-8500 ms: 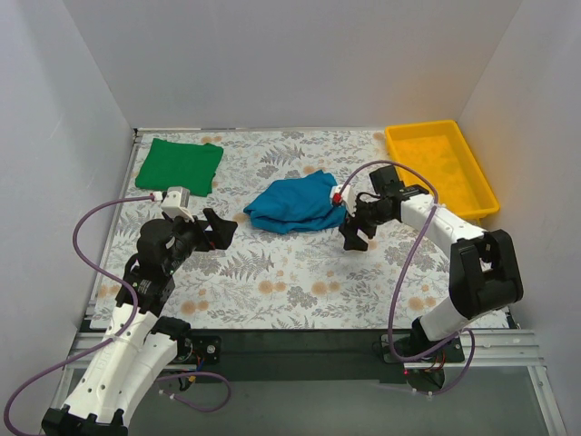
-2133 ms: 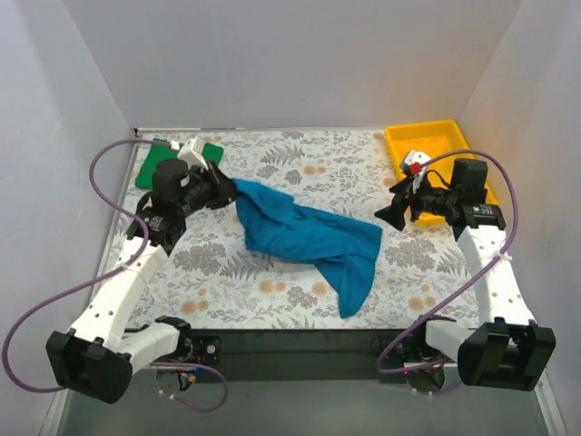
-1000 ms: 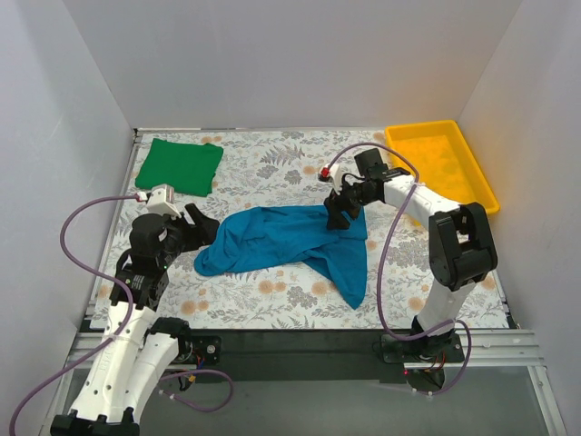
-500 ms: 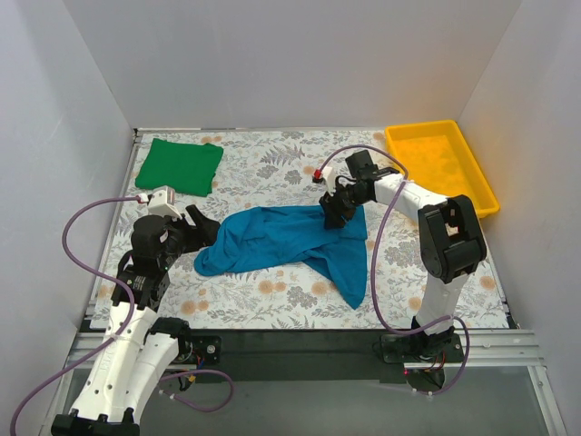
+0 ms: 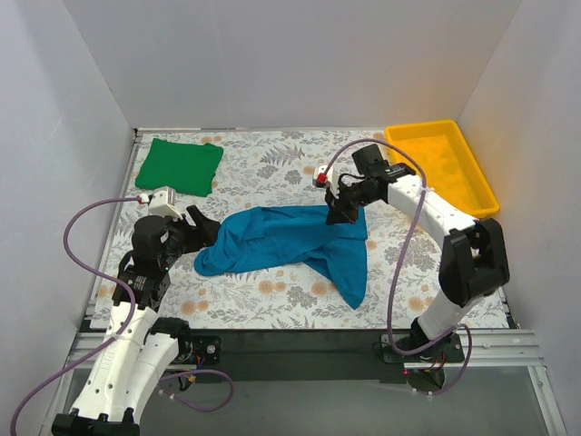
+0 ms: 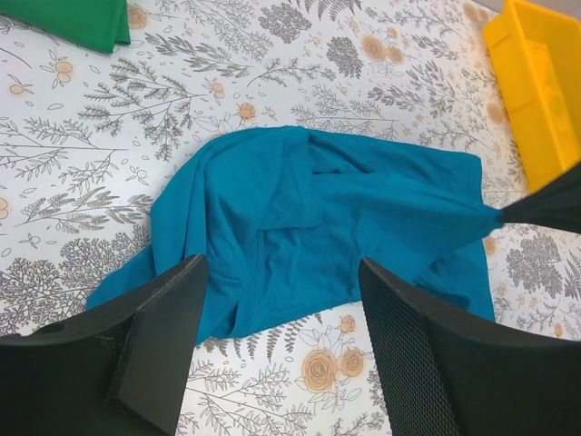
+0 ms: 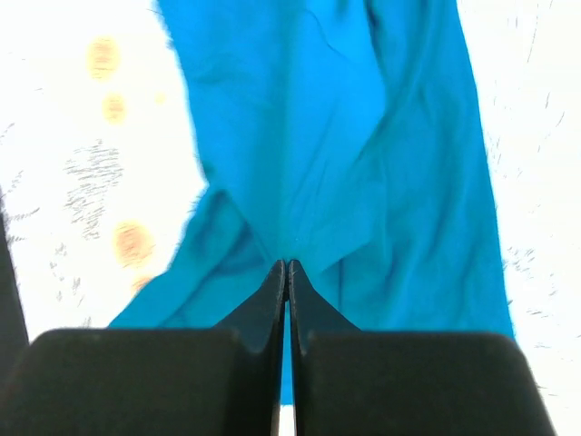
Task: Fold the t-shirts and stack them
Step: Flatten the tshirt out
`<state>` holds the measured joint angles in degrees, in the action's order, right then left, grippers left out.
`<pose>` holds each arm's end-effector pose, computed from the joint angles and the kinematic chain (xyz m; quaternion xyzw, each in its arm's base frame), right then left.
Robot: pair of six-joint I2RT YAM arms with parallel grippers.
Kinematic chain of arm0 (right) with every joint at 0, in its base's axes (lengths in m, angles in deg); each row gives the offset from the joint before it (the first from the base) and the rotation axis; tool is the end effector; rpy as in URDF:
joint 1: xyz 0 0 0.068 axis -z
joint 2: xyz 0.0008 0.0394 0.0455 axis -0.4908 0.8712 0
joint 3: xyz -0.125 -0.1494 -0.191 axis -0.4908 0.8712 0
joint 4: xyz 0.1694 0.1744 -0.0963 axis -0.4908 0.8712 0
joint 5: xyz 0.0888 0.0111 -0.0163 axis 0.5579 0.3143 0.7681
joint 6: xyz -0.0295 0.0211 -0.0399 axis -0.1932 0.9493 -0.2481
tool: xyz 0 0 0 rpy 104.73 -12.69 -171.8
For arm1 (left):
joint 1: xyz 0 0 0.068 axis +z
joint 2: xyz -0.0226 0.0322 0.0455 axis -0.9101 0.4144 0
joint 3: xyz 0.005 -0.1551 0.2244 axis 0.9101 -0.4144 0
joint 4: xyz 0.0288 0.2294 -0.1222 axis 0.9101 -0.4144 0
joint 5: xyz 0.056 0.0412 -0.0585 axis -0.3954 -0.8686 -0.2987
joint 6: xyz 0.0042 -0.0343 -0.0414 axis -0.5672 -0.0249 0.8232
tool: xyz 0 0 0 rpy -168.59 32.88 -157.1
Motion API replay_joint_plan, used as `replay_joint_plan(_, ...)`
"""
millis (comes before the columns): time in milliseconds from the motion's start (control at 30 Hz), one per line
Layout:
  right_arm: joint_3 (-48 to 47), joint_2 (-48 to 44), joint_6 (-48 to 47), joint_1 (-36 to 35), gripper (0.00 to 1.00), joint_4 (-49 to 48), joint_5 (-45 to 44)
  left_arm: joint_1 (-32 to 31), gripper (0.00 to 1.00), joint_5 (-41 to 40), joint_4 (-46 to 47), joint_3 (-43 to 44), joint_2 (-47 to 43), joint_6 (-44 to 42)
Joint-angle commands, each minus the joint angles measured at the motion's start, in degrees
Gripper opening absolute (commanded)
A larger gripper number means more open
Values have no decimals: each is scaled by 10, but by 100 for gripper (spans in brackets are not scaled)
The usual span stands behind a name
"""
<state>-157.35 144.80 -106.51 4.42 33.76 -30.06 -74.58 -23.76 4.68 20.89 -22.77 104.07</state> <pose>0.3146 0.1703 0.2417 -0.5662 0.7267 0.2724 0.2777 0.1460 -0.0274 0.2856 -0.3512 0.7621 -0.3573 0.4100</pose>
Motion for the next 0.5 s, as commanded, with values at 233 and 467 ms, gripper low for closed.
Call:
replay_joint_plan(233, 107, -182, -218, -133, 1, 183, 76, 0, 66, 9, 8, -1, 0, -5)
replay_joint_plan(467, 181, -219, -223, -243, 1, 192, 12, 0, 66, 10, 7, -3, 4, -5)
